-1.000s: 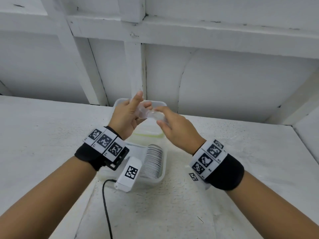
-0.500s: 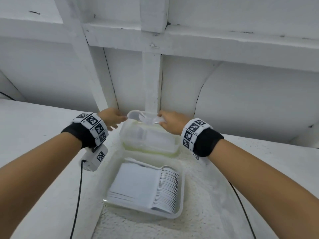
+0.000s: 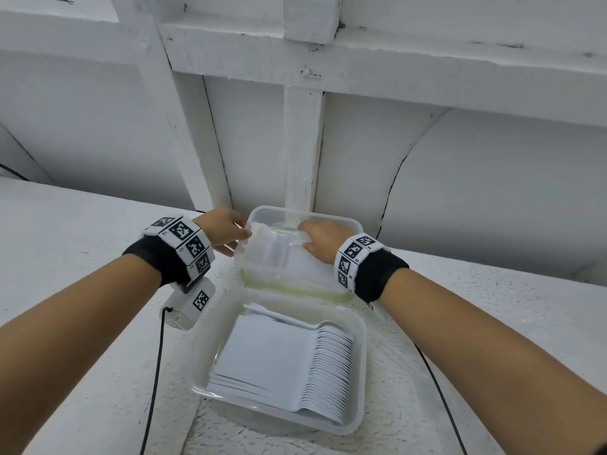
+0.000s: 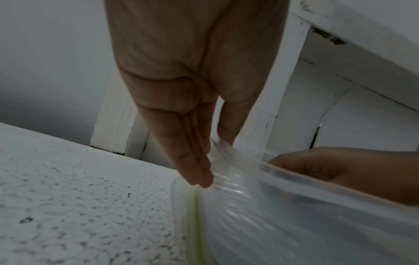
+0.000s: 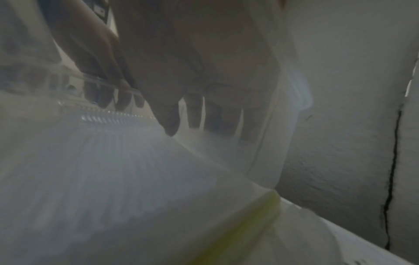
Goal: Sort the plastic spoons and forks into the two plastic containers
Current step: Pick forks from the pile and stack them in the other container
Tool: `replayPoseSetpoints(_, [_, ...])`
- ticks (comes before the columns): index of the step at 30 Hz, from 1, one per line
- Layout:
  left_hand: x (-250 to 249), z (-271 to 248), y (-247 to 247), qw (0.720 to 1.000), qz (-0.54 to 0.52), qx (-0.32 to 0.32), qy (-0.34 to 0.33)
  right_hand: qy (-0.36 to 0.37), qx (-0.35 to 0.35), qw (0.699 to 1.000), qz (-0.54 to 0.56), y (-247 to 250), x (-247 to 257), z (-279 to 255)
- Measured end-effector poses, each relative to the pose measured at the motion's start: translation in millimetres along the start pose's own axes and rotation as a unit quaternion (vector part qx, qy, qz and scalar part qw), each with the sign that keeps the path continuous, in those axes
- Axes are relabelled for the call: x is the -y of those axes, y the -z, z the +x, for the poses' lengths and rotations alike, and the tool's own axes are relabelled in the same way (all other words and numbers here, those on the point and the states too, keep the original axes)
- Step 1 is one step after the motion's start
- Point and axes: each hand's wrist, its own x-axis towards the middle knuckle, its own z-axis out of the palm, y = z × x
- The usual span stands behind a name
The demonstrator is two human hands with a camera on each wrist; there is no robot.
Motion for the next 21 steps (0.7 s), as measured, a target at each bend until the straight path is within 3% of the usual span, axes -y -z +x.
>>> replayPoseSetpoints(9, [2.6,1.0,-1.4,1.0,-0.024,-0.008,0.004,-0.017,-0.01,1.0,-0.006,-1.7,-2.3,0.9])
replayPoseSetpoints(13, [1.9,1.1,-1.8,0.999,-0.034,-0.02,0.005,0.003,0.005,0.998,0.06,-4.1,-1.8,2.8])
replayPoseSetpoints(21, [-0.9,-4.9,-2.3,0.999,-0.019,-0.021,0.018,-0.001,0.023,0.996,0.084,-2.0,-4.9,-5.1])
